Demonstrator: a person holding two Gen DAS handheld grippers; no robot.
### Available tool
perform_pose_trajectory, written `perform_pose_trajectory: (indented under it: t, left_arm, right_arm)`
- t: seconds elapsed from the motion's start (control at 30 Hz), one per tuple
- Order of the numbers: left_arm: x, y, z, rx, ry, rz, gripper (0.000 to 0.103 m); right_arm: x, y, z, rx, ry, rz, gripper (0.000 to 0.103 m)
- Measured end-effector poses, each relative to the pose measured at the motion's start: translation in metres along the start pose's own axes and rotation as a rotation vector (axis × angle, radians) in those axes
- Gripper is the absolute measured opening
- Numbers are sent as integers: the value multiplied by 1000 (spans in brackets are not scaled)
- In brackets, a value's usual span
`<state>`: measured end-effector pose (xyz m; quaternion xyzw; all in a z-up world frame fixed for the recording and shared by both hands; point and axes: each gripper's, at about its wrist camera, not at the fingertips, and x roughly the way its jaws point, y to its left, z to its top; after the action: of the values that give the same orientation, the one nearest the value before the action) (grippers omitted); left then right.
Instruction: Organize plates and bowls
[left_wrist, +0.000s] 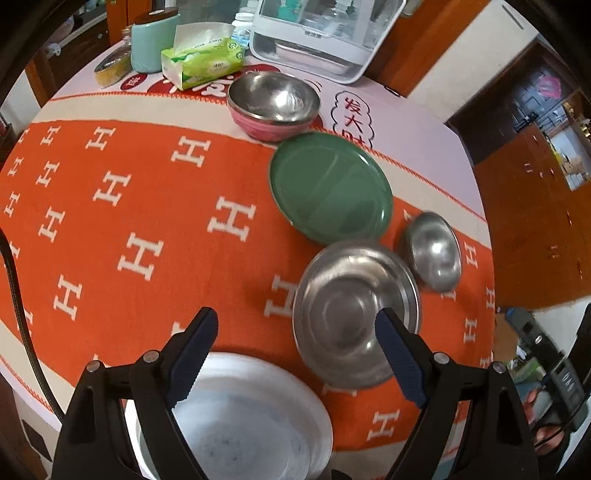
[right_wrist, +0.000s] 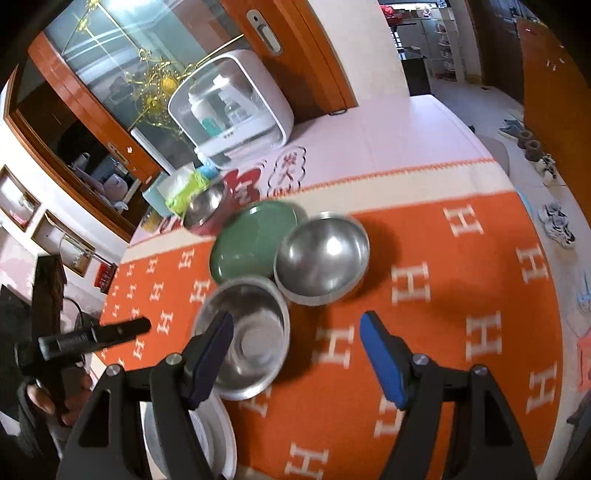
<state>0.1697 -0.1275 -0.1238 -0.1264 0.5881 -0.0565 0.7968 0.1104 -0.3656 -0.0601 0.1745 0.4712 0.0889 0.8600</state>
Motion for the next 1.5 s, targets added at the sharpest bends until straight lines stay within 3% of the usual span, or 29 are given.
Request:
perform_pose_trajectory:
  t: [0.37,0.57,1.1,1.3,1.4,1.5]
  left_arm:
    - [34,-3,41,-23,-17,34,86]
    - [52,3,59,-60,-28,30,86]
    - [116,12,80,-61,17,-14,77]
    - [143,12,82,-62,64,-16,67]
    - [145,6,83,-31,47,-15,60]
    - [147,3,84,-20,45,-18,51]
  right_arm:
    - [53,4,78,-86,22,29,71]
    - [104,13,99,-144,97,44,71]
    - [187,25,97,-240,264,54,71]
    - [207,26,93,-278,305,43,71]
    - [216,23,89,-275,329,34,71]
    - [222,21,89,-263,333,42,66]
